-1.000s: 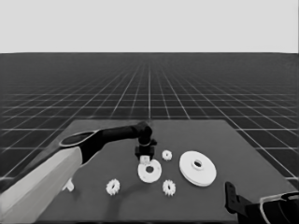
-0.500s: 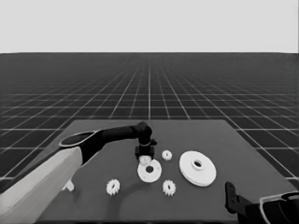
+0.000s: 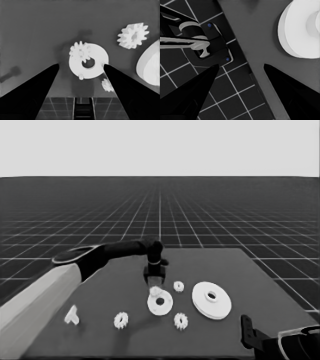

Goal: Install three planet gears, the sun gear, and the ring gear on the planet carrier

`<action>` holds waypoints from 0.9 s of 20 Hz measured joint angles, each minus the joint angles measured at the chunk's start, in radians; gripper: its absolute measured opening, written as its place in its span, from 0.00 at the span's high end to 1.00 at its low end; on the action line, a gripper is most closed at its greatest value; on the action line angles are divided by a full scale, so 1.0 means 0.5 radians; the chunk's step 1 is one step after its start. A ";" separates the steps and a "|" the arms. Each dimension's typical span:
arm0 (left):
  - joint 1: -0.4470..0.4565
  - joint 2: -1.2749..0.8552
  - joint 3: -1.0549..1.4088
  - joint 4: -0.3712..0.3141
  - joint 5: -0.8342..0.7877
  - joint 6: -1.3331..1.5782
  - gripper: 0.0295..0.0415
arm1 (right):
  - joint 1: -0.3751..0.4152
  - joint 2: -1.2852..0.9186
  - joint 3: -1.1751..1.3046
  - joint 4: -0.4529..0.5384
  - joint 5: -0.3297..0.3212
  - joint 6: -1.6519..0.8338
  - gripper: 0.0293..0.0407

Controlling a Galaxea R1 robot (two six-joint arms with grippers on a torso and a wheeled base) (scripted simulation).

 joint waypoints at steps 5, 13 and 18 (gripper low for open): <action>0.084 -0.955 1.528 0.108 0.084 -0.592 0.25 | 0.000 0.000 0.000 0.000 0.000 0.000 0.19; 0.304 -1.161 1.687 0.344 0.056 -0.525 0.25 | 0.000 0.000 0.000 0.000 0.000 0.000 0.19; 0.574 -1.113 1.503 0.590 -0.032 -0.415 0.25 | 0.000 0.000 0.000 0.000 0.000 0.000 0.19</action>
